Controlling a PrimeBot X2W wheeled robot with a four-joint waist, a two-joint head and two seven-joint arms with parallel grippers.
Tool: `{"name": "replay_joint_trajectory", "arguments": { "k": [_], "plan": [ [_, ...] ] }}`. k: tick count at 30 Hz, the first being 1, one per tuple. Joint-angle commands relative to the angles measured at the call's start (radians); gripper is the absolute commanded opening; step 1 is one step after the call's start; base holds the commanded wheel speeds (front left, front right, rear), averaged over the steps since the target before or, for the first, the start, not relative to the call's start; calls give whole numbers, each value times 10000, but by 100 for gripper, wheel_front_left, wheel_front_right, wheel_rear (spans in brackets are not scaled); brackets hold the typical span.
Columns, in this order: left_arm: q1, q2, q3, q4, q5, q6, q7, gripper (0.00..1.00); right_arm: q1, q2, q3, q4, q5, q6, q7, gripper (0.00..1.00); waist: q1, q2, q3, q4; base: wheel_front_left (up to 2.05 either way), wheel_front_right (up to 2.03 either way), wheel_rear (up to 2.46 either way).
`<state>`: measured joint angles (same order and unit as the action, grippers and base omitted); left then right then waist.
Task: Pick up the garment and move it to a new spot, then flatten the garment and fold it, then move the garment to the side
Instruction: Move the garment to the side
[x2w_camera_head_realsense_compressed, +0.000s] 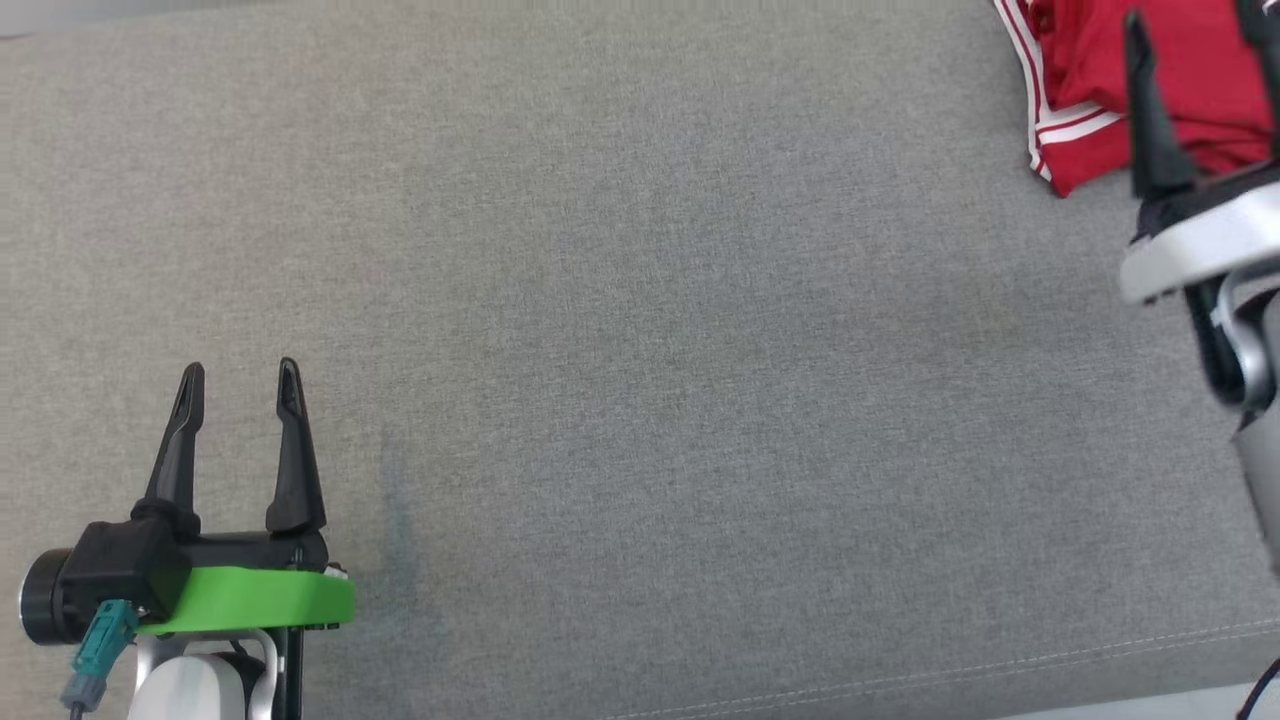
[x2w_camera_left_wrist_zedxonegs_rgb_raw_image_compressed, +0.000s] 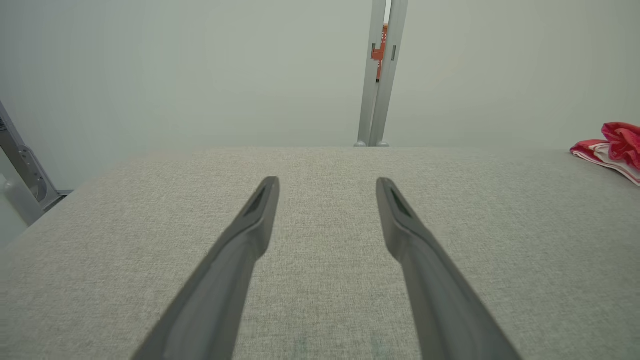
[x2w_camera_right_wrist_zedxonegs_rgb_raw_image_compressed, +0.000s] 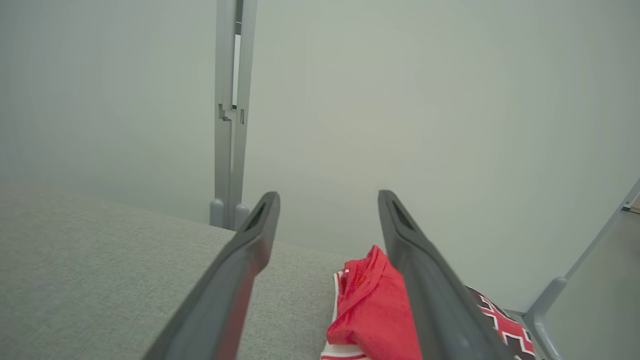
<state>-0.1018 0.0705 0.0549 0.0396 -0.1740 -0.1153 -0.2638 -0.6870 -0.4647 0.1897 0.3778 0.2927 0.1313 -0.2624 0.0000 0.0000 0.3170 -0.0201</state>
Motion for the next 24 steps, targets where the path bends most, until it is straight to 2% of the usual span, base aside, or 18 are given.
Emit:
{"name": "replay_joint_trajectory", "arguments": {
  "k": [1, 6, 14, 24],
  "plan": [
    [164, -29, 39, 91, -24, -30, -1, 100, 577, 303, -168, -322, -88, -10, -26, 100, 0, 0, -449, 127, 0, 0, 0],
    [248, -71, 67, 421, -48, -52, -1, 100, 2384, 1261, -604, -1388, -353, -10, -24, 100, 0, 0, -867, 105, 0, 0, 0],
    [494, -100, 27, 841, -87, -89, 0, 100, 4547, 2433, -1079, -2258, -476, -10, -26, 100, 0, 0, -1603, 110, 0, 0, 0],
    [794, -123, -10, 1226, -84, -136, 1, 100, 6179, 3284, -1406, -2762, -752, -10, -26, 100, 0, 0, -2303, 187, 0, 0, 0]
  ]
}}
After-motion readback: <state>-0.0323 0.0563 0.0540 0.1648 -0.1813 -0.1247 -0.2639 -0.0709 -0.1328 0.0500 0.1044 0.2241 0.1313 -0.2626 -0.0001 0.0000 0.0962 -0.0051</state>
